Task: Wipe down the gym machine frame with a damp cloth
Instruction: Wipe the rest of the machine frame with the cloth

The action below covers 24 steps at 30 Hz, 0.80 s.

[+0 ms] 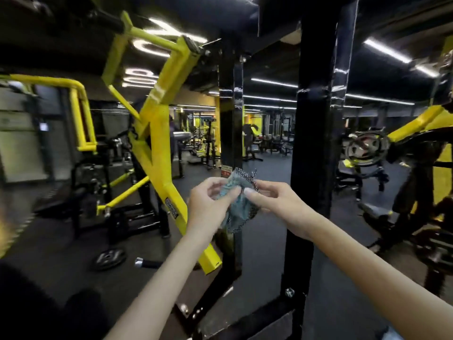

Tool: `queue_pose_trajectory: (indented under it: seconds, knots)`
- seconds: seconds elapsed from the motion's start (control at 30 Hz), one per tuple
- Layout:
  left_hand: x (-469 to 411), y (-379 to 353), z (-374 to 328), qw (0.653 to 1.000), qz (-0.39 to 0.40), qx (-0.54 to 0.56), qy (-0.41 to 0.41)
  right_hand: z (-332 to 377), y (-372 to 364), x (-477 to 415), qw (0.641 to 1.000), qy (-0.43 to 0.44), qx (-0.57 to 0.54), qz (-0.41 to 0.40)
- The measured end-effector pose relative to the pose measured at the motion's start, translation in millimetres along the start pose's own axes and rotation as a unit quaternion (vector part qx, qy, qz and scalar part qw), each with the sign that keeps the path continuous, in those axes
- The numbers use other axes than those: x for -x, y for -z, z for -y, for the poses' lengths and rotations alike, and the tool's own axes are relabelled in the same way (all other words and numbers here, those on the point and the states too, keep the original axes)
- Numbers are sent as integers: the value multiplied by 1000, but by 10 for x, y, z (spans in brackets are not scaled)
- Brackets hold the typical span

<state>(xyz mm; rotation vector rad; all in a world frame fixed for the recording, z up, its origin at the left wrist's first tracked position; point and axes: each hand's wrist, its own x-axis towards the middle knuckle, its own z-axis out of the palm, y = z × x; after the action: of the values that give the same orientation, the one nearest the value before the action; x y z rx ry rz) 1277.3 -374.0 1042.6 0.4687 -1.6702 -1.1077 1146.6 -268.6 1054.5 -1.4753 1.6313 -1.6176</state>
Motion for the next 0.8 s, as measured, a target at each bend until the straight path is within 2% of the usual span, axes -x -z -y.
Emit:
queue_pose_trajectory:
  seconds: [0.2,0.4,0.6,0.8]
  knots:
    - [423,667,-374,995,-7,-97,17,28,-413,60,994,15,-46,101]
    - [923,1450,-829,987,-64,-143,39,431,-1134,243,966,34,-136,219]
    - [1639,2399,-1281,972,-131,-187,57,970,-2172,544,921,67,-208,322]
    - [2620,3471,-1750,949,-218,-214,82,1531,-3484,1144,887,64,-274,366]
